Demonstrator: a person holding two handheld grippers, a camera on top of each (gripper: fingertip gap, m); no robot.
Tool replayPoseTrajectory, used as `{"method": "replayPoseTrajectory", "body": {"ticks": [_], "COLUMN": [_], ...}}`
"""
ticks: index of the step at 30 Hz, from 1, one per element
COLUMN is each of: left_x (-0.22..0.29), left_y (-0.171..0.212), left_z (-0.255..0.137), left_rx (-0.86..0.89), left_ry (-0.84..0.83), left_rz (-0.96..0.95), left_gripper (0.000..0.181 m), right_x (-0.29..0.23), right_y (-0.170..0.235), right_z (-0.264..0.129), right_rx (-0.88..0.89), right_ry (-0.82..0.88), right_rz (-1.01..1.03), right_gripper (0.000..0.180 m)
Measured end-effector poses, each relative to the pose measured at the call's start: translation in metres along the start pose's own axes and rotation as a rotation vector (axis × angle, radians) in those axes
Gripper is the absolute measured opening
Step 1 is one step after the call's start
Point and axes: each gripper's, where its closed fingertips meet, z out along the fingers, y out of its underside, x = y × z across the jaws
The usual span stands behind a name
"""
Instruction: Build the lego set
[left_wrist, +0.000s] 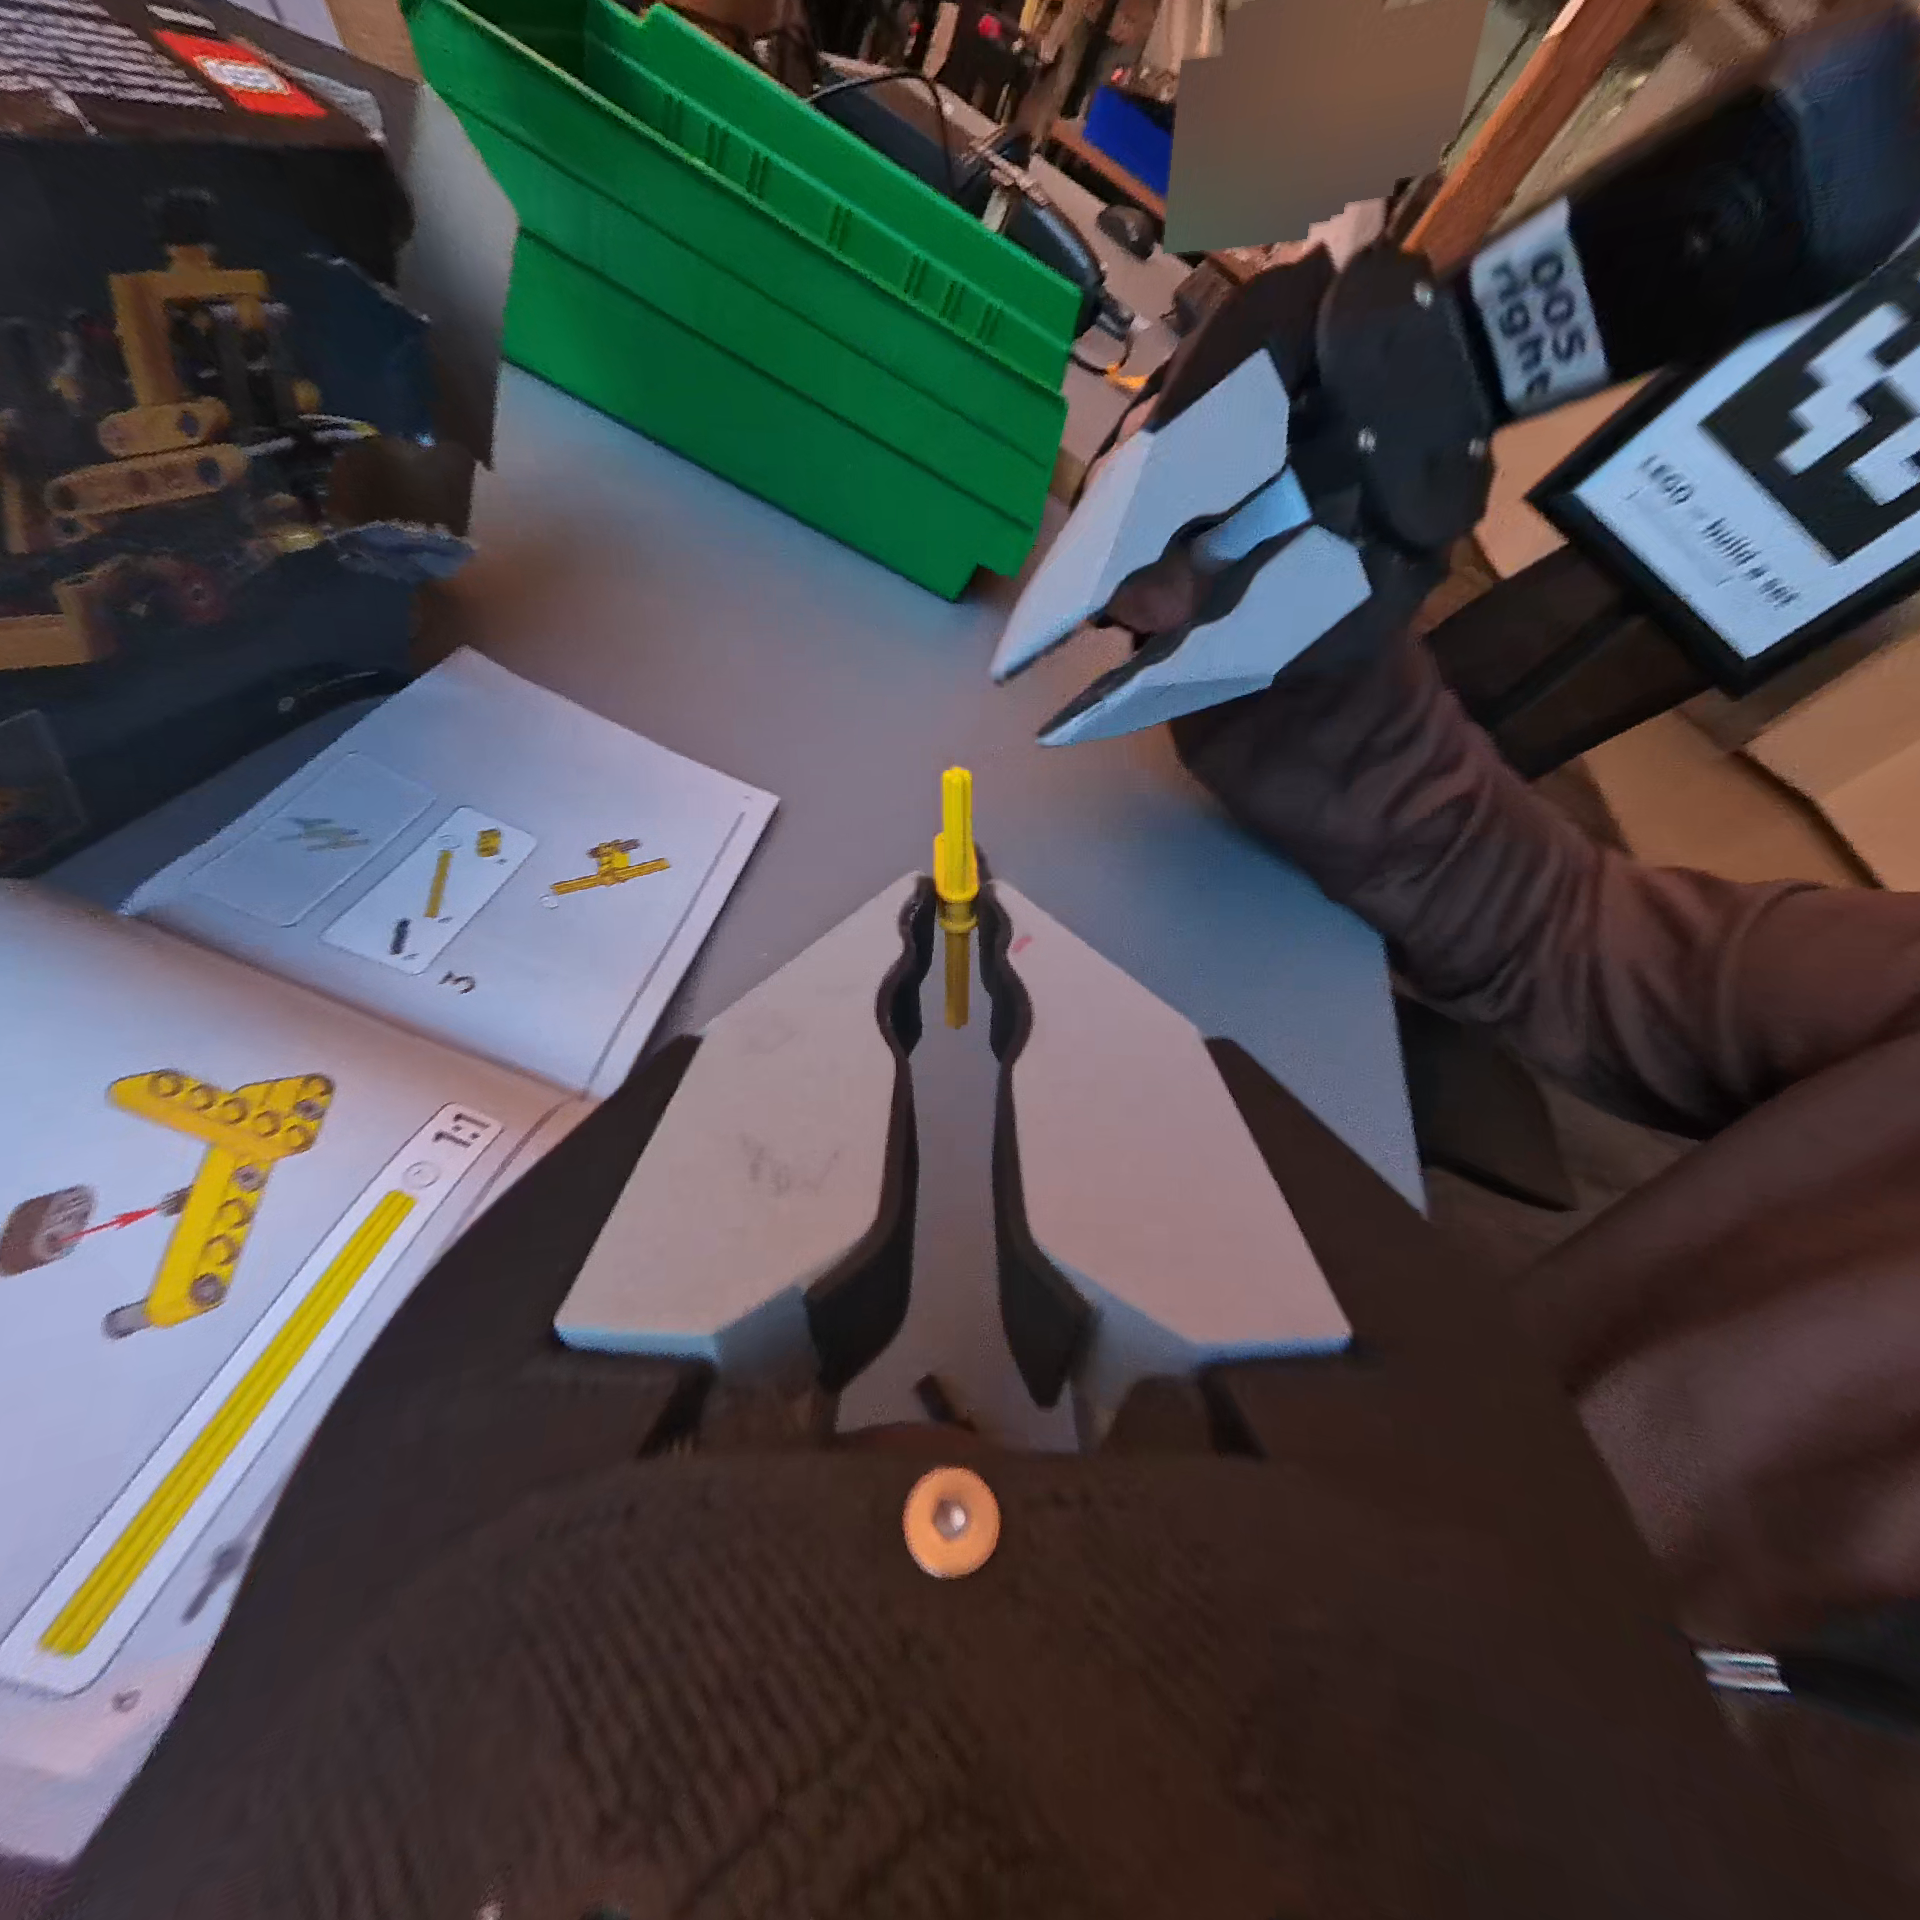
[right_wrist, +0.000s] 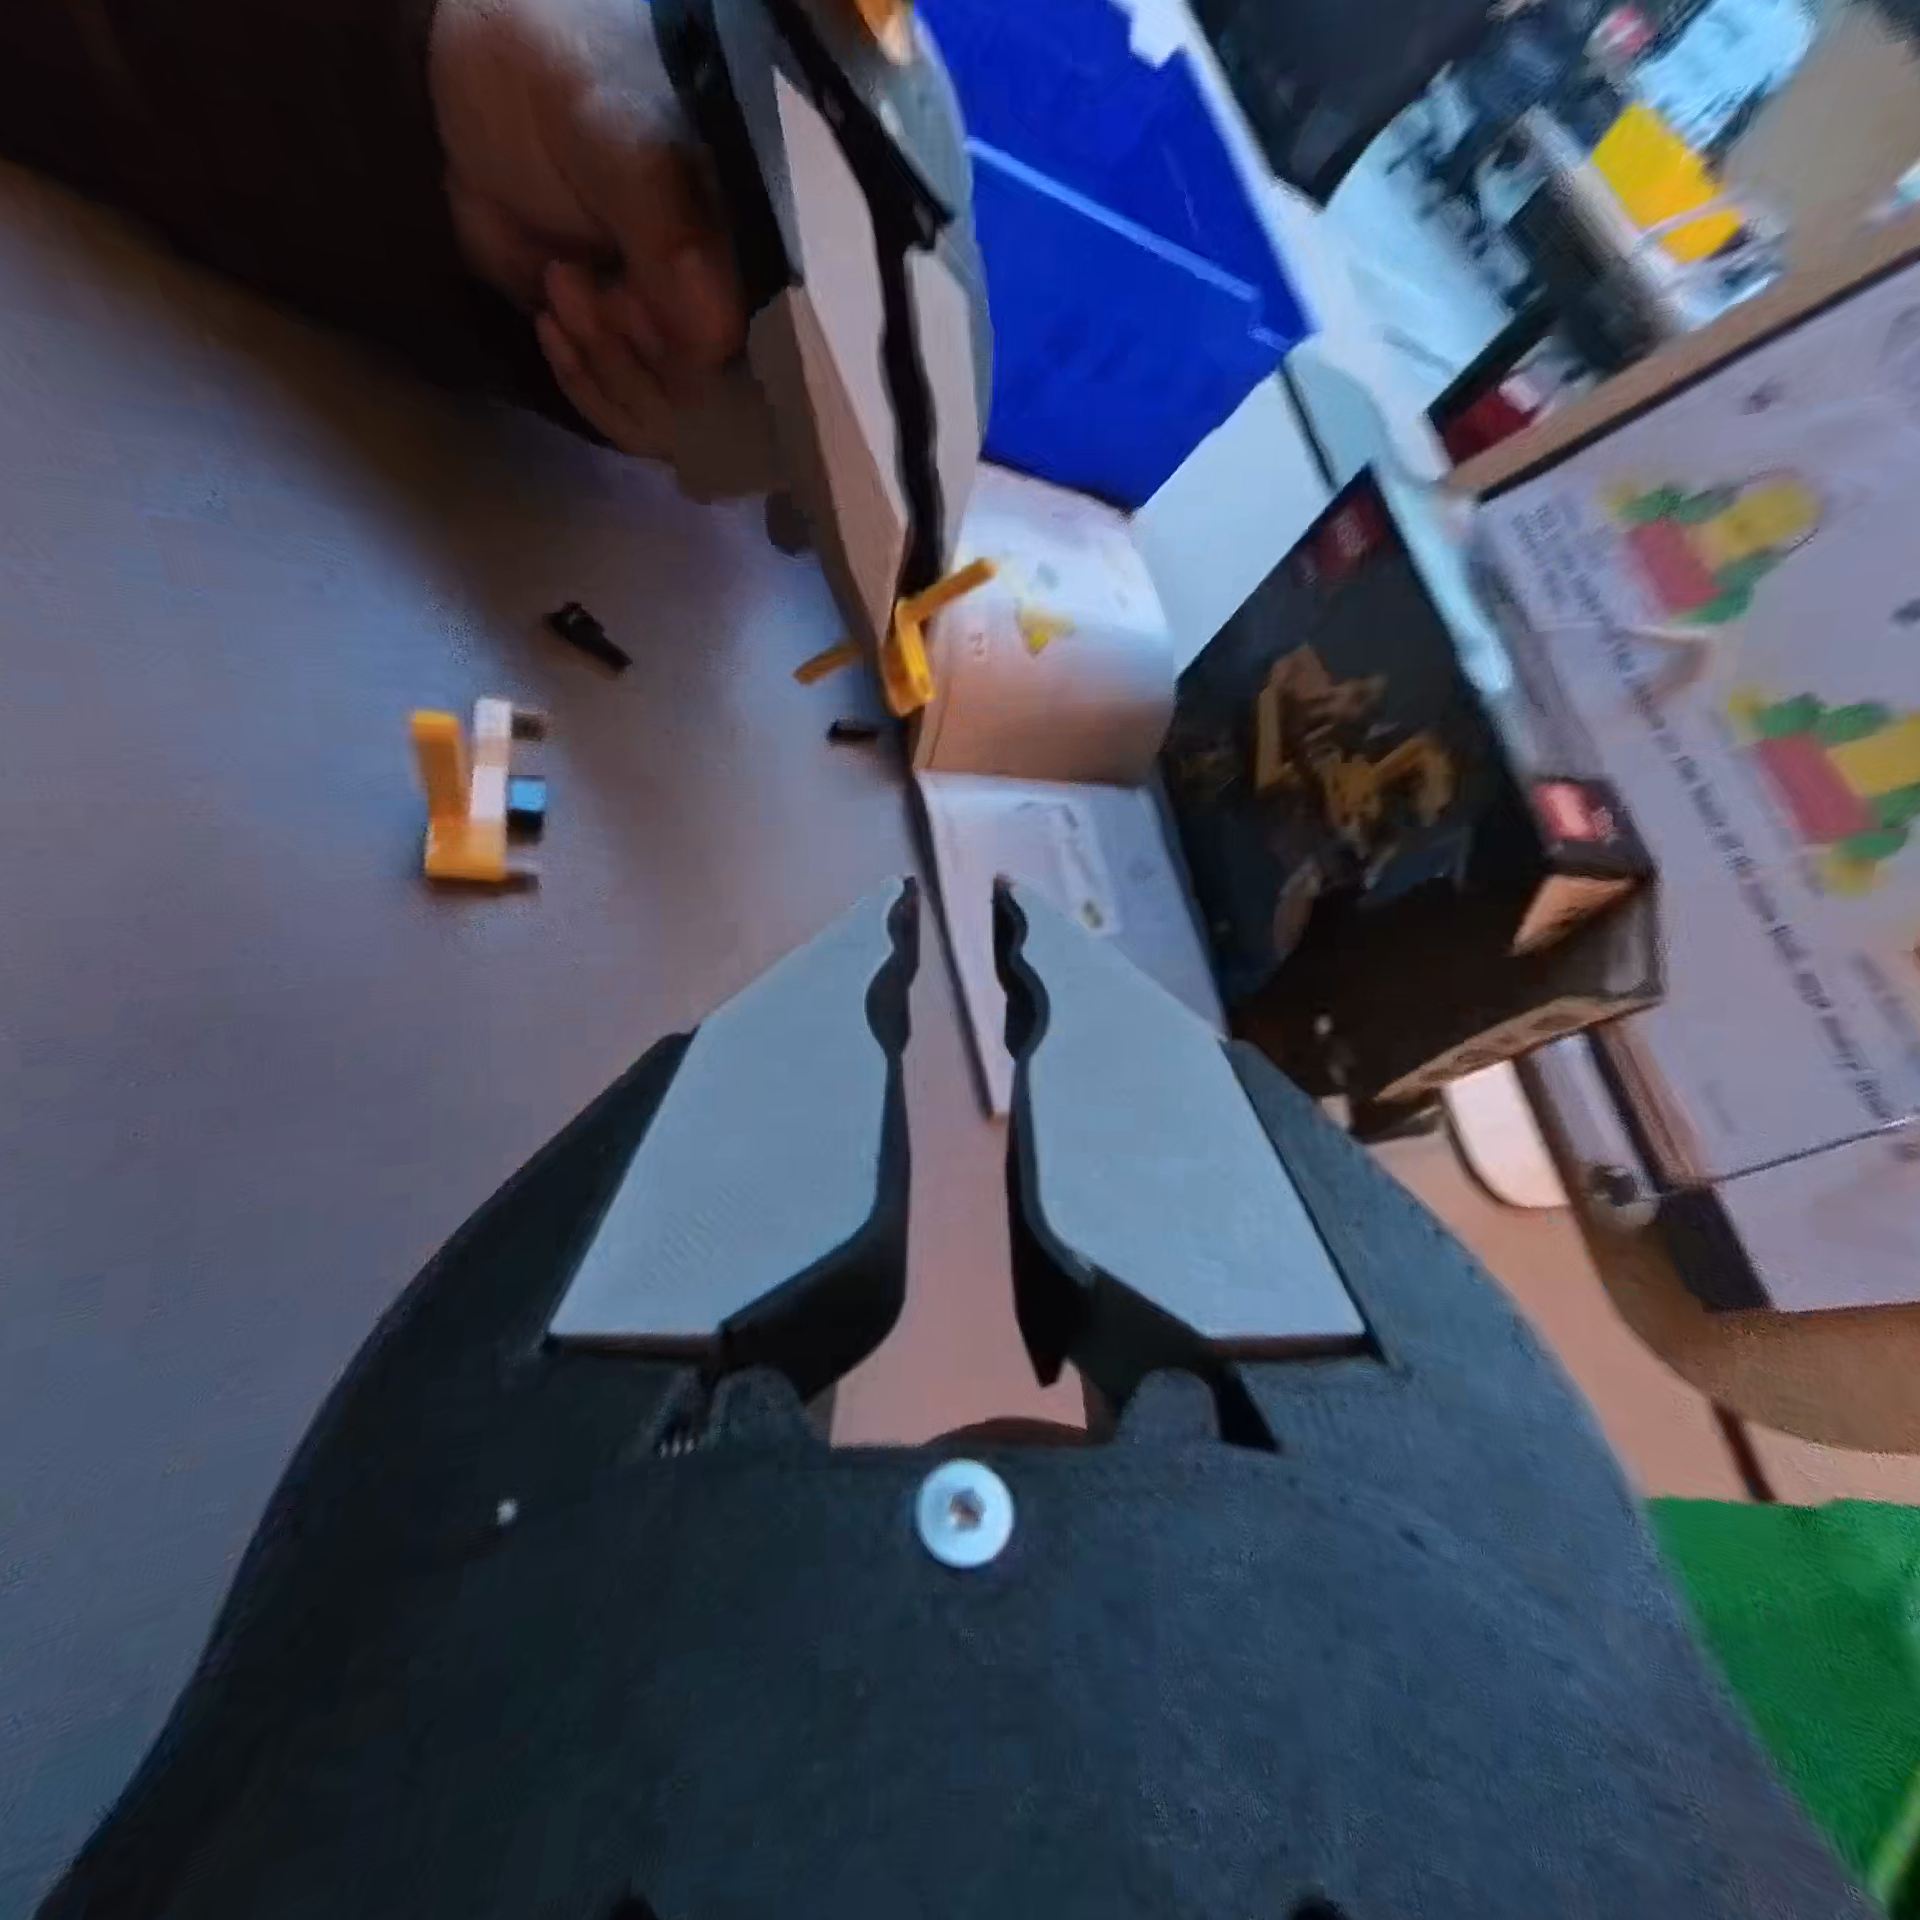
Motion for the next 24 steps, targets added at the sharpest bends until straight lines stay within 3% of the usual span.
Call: {"method": "replayPoseTrajectory", "body": {"ticks": [1,4,9,13,17,19,24], "left_x": [-0.002,0.0,0.006,-0.003,-0.007,-0.005,-0.005], "left_y": [0.001,0.004,0.013,0.027,0.034,0.034,0.036], "left_z": [0.0,0.003,0.009,0.011,0.015,0.016,0.018], "left_rx": [-0.006,-0.027,-0.097,-0.172,-0.184,-0.181,-0.195], "left_ry": [-0.015,-0.051,-0.127,-0.214,-0.257,-0.275,-0.294], "left_rz": [0.007,0.081,0.28,0.45,0.664,0.758,0.788], "left_gripper": [0.005,0.005,0.005,0.005,0.005,0.005,0.005], "right_x": [-0.006,-0.026,-0.034,-0.04,-0.044,-0.046,-0.042], "right_y": [0.013,0.061,0.103,0.102,0.098,0.095,0.076], "right_z": [-0.003,-0.01,-0.011,-0.008,-0.003,0.0,0.014], "right_rx": [-0.034,-0.186,-0.294,-0.293,-0.275,-0.261,-0.184], "right_ry": [-0.08,-0.27,-0.346,-0.373,-0.389,-0.396,-0.382], "right_rz": [0.055,0.196,0.285,0.273,0.232,0.21,0.216], "right_gripper": [0.01,0.015,0.015,0.017,0.0,0.0,0.0]}}
